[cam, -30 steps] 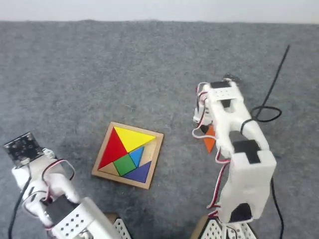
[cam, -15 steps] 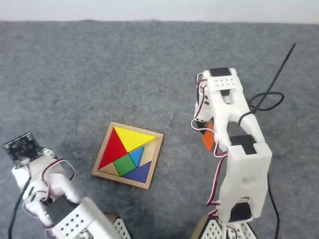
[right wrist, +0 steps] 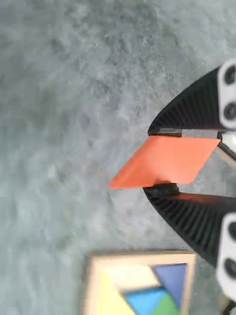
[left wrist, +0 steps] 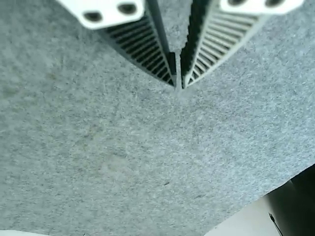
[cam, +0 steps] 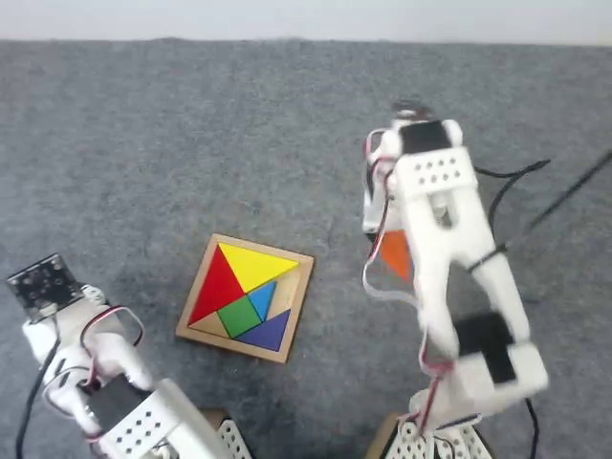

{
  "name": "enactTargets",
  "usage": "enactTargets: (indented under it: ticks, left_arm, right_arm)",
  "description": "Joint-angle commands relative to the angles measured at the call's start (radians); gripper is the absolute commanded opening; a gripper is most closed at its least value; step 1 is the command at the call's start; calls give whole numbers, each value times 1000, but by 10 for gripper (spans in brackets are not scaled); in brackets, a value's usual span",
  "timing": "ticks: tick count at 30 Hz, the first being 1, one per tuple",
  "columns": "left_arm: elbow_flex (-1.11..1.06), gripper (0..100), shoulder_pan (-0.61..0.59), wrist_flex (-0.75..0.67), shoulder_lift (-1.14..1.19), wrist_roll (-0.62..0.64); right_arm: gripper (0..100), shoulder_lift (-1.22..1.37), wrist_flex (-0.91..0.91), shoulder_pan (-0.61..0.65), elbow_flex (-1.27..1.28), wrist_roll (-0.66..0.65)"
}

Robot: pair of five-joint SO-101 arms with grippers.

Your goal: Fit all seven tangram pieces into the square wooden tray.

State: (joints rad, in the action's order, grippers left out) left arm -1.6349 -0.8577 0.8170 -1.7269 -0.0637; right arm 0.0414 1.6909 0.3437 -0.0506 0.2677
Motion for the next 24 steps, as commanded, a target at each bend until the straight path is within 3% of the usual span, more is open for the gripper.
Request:
enactTargets:
  ticks: [1, 9, 12, 16, 21, 24]
  left_arm:
    - [8, 16, 5, -2, -14, -17]
    - [8, 16, 5, -2, -14, -17]
    - [8, 16, 5, -2, -14, -17]
    - [8, 16, 5, -2, -14, -17]
    - [8, 16, 3, -2, -14, -17]
    - [8, 16, 3, -2, -14, -17]
  right_arm:
    - [37, -193, -166, 102, 115, -152]
    - [34, -272, -682, 182, 465, -959]
    - [33, -266, -809, 234, 555, -1197]
    - [33, -274, -891, 346, 647, -1367]
    - [33, -268, -958, 430, 689, -1389]
    - [33, -265, -983, 449, 713, -1490]
